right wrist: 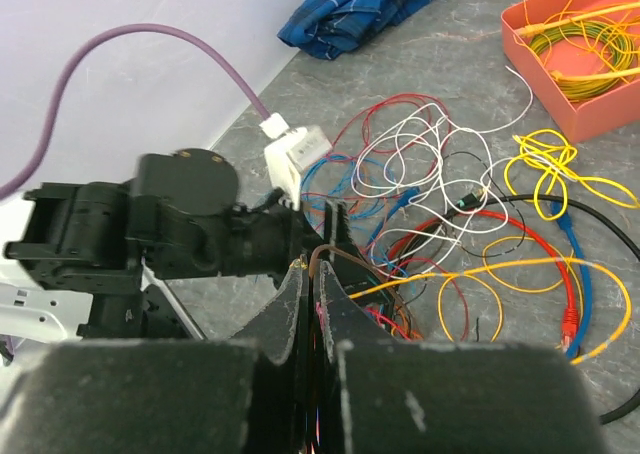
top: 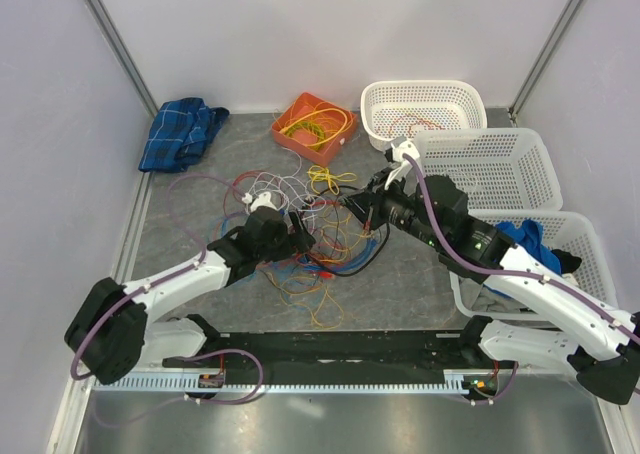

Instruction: Untangle the cables

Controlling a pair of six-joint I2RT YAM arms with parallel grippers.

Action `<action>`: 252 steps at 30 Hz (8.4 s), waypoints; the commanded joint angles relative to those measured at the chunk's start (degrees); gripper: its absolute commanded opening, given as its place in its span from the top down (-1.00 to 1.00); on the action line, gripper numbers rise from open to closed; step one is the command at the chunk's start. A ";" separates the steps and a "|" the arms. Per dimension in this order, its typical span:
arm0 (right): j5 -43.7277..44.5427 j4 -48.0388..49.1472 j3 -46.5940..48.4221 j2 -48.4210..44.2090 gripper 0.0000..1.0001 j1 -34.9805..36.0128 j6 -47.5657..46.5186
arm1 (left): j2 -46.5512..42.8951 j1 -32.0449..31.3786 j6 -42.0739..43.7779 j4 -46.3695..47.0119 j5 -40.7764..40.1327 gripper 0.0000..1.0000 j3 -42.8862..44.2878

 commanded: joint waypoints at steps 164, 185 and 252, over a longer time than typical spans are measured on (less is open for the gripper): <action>7.67 4.53 7.58 2.06 1.00 -1.92 0.91 | -17.36 -2.61 38.00 13.91 17.53 -0.83 14.02; 1.59 2.59 7.69 0.40 0.40 -1.83 6.36 | -7.69 -2.70 40.31 13.78 5.68 0.97 21.91; -6.65 55.86 -8.51 8.99 -0.63 2.47 12.51 | -3.92 -2.70 27.02 -16.81 6.19 0.96 57.78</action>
